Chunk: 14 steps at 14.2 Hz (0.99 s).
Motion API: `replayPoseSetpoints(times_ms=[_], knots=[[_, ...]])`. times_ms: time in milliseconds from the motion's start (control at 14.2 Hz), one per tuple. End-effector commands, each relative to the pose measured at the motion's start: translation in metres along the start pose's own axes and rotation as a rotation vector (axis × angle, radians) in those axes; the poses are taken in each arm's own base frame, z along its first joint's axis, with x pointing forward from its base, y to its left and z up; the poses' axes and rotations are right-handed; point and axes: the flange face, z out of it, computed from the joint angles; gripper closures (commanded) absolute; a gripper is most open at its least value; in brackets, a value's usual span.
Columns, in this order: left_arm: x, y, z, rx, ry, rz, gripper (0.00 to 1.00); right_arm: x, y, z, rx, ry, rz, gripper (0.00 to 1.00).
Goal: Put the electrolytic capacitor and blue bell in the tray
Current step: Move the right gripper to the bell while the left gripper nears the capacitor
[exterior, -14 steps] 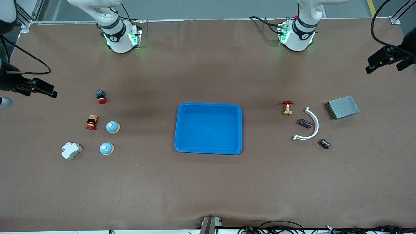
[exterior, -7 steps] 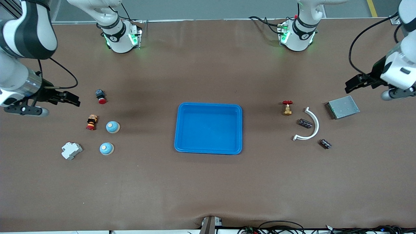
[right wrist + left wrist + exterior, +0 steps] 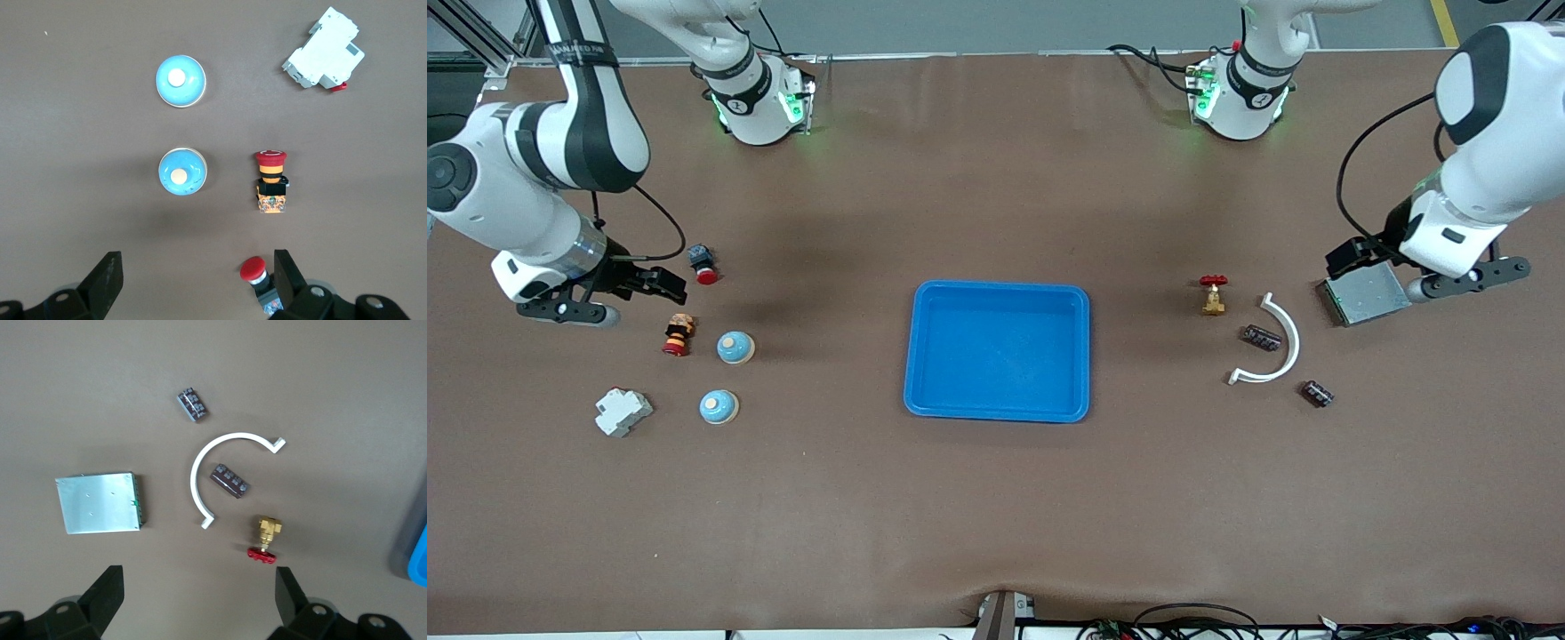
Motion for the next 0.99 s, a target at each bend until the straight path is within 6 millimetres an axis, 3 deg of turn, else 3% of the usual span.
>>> replayPoseSetpoints(times_ms=[0, 211, 493, 634, 916], knots=[[-0.02, 0.033, 0.012, -0.003, -0.006, -0.092, 0.0, 0.001, -0.005, 0.031, -0.001, 0.03, 0.002, 0.0], [-0.025, 0.036, 0.031, -0.002, -0.004, -0.139, 0.0, 0.007, -0.014, 0.068, 0.0, 0.038, 0.01, 0.0], [-0.034, 0.03, 0.086, 0.022, -0.055, -0.277, 0.0, 0.009, -0.032, 0.11, 0.001, 0.034, 0.021, 0.0], [-0.021, 0.011, 0.108, 0.015, -0.056, -0.448, 0.0, 0.012, -0.035, 0.126, 0.003, 0.049, 0.02, 0.0], [-0.025, 0.011, 0.152, -0.024, -0.013, -0.694, 0.0, 0.015, -0.037, 0.162, 0.006, 0.075, 0.017, 0.0]])
